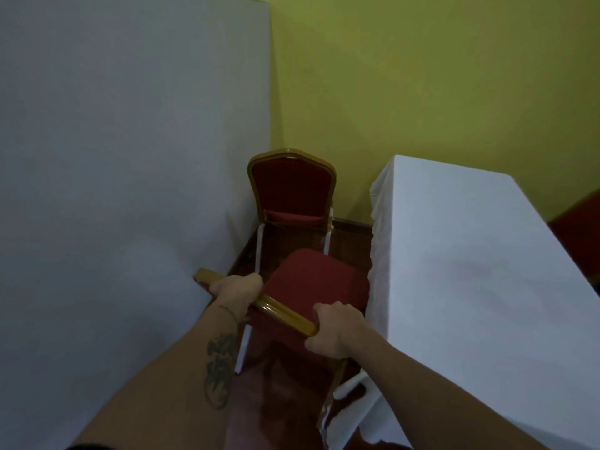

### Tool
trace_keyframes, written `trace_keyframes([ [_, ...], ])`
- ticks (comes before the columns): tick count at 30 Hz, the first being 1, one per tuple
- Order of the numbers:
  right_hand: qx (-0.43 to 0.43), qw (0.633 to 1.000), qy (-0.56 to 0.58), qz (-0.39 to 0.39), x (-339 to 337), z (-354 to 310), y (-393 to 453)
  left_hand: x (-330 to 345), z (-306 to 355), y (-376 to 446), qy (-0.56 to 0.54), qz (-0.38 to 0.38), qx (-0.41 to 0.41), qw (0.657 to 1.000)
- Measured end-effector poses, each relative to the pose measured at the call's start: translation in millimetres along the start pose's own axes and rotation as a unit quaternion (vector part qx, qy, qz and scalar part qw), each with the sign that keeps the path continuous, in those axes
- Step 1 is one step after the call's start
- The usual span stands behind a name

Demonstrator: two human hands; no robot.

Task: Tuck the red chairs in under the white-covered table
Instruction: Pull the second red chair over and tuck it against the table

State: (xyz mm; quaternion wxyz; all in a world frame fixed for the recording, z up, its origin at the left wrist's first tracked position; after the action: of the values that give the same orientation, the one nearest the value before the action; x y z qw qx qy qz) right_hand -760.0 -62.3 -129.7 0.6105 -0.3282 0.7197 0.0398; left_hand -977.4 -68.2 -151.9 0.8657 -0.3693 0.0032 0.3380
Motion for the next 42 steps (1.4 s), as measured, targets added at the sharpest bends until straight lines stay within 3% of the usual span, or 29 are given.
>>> trace_keyframes([
  [7, -0.011, 0.998, -0.063, 0.008, 1.7, -10.4, 8.9, 6.7, 13.2, 19.6, 0.002, 0.026, 0.041, 0.999],
  [20, 0.061, 0.996, -0.059, 0.022, -12.1, -82.7, 68.4, -11.6, 76.3, 125.5, 0.145, -0.117, 0.126, 0.974],
  [30, 0.143, 0.990, -0.001, 0.014, -15.9, -142.4, 97.0, -3.2, 114.6, 234.0, 0.255, -0.203, 0.171, 0.930],
  [35, 0.178, 0.983, 0.038, 0.008, -10.8, -152.5, 104.8, -9.9, 137.6, 169.7, 0.280, -0.250, 0.185, 0.908],
  [42, 0.206, 0.976, 0.074, -0.008, -13.4, -150.8, 113.0, 16.0, 144.0, 217.8, 0.334, -0.292, 0.200, 0.873],
])
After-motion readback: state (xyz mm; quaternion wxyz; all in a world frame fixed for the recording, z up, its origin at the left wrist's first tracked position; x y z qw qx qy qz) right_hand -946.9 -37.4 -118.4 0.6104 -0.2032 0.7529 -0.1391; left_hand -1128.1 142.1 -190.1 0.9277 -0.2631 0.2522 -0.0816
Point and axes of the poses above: each hand's wrist, its own y-axis towards the middle knuckle, its own x-axis out of the palm, z = x × y, the point moved 2 cm from there along y, towards the middle knuckle, and after that the axes turned 1 degree about y, right-handed, at the moved point
